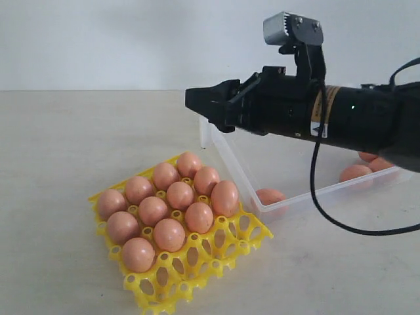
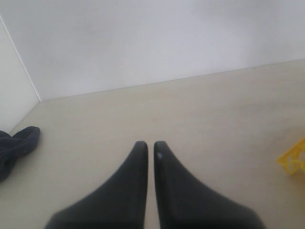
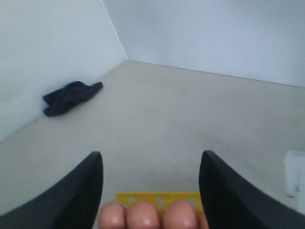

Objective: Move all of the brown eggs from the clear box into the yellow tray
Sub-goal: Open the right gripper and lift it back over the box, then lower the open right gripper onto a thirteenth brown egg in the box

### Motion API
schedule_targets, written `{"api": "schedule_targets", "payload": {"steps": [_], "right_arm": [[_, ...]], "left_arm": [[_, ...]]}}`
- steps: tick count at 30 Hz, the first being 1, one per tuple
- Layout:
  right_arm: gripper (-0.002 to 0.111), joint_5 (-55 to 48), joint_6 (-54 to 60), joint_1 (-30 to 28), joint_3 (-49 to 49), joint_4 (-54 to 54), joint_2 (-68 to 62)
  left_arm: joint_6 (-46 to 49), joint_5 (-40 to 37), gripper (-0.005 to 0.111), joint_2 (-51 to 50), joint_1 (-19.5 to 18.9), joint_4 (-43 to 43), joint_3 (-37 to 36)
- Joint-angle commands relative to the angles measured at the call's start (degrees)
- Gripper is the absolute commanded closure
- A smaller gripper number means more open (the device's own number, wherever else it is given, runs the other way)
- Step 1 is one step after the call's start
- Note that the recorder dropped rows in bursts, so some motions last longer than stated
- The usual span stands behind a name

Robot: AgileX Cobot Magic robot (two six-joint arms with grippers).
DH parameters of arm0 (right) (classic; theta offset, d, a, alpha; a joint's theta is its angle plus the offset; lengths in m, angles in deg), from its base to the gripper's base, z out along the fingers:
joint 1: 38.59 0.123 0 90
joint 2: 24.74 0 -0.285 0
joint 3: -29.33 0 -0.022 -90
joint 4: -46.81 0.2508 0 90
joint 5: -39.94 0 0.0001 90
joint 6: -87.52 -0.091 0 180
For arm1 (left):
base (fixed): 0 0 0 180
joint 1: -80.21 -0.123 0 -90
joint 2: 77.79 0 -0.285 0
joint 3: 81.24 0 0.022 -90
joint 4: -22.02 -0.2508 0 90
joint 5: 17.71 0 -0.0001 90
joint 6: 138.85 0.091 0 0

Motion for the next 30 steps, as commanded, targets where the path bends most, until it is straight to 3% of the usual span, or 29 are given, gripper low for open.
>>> {"api": "schedule_targets", "payload": {"steps": [1, 3, 6, 8, 12, 16, 18, 20, 26, 30], "right_arm": [[0.064, -22.7, -1.2, 0.2, 1.9, -4.7, 8.0], [0.075, -38.5, -4.1, 0.6, 5.0, -6.8, 9.7], [0.090, -58.1, 1.6, 0.6, 11.0, -4.3, 9.6], [0.092, -66.1, 14.6, 0.6, 15.9, 5.4, 8.4], [0.092, -87.3, 52.8, -0.2, 30.4, 34.7, 1.1], [0.092, -106.9, 71.1, -0.6, 42.4, 43.4, -9.1], [0.091, -109.4, 77.1, -0.1, 45.5, 43.6, -12.9], [0.084, -107.8, 79.9, 0.0, 46.2, 43.7, -15.8], [0.038, -106.2, 84.9, 0.6, 46.1, 44.1, -21.6], [0.038, -104.0, 85.0, 0.6, 45.9, 44.2, -23.4]], "left_arm": [[-0.2, 0.2, 0.103, 0.2, 0.3, 0.1, -0.2], [-0.2, 0.2, 0.103, 0.2, 0.3, 0.1, -0.2], [-0.2, 0.2, 0.103, 0.2, 0.3, 0.1, -0.2], [-0.2, 0.2, 0.103, 0.2, 0.3, 0.1, -0.2], [-0.2, 0.2, 0.103, 0.2, 0.3, 0.1, -0.2], [-0.2, 0.2, 0.103, 0.2, 0.3, 0.1, -0.2], [-0.2, 0.2, 0.103, 0.2, 0.3, 0.1, -0.2], [-0.2, 0.2, 0.103, 0.2, 0.3, 0.1, -0.2], [-0.2, 0.2, 0.103, 0.2, 0.3, 0.1, -0.2], [-0.2, 0.2, 0.103, 0.2, 0.3, 0.1, -0.2]]}}
